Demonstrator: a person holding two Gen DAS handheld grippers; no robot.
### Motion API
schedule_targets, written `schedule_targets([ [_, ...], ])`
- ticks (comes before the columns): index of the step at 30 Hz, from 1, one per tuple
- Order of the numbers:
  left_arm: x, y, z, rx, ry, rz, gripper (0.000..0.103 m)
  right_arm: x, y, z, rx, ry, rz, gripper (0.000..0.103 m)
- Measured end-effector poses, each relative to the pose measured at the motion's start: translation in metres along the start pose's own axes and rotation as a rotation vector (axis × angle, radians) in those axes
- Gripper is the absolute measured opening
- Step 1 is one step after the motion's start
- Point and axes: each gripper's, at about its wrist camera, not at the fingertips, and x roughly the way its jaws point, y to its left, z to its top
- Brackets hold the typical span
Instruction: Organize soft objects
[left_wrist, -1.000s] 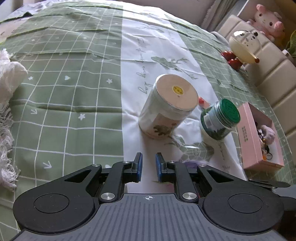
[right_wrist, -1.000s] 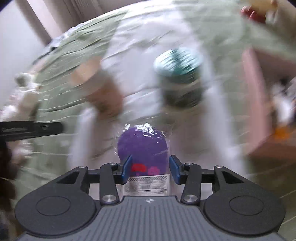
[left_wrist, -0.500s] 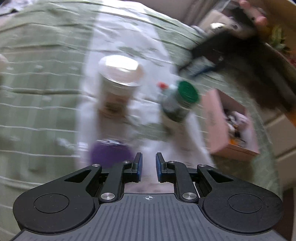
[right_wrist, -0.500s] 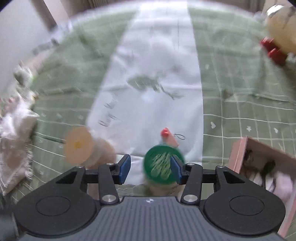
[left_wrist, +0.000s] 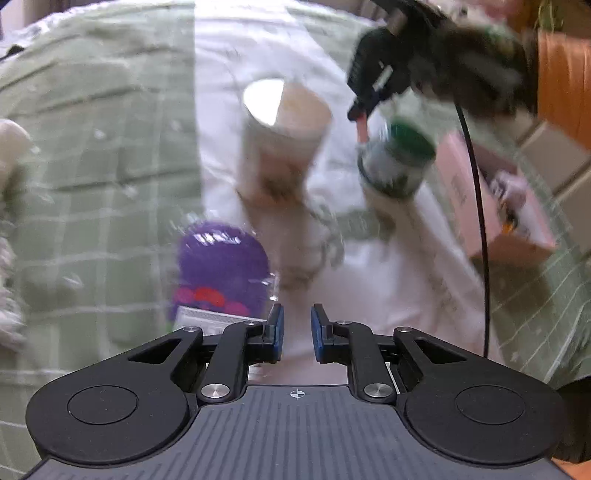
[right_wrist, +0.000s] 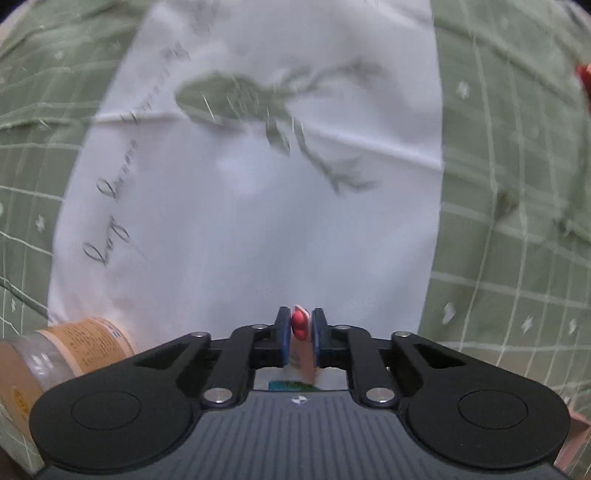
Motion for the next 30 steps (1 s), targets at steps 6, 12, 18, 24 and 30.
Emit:
schedule_targets([
  [6, -0.033, 0.02, 0.008, 0.006, -0.151, 0.185, 0.018, -0.065, 0.0, -0.016, 0.019, -0.166, 0.1, 0.009],
  [12, 0.016, 0.011, 0.009, 0.046, -0.032, 0.188, 0.018, -0.123, 0.005, -0.069, 0.021, -0.315, 0.179, 0.009],
  [18, 0.041, -0.018, -0.003, 0.196, -0.037, 0.164, 0.022, -0.108, 0.026, -0.154, 0.04, -0.338, 0.179, 0.01],
  [24, 0.04, -0.031, -0.007, 0.259, -0.034, 0.05, 0.024, -0.054, 0.045, -0.206, 0.109, -0.326, 0.261, 0.01],
  [30, 0.02, -0.01, -0.003, 0.143, -0.136, 0.284, 0.025, -0.039, 0.072, -0.235, -0.043, -0.408, 0.141, 0.01],
])
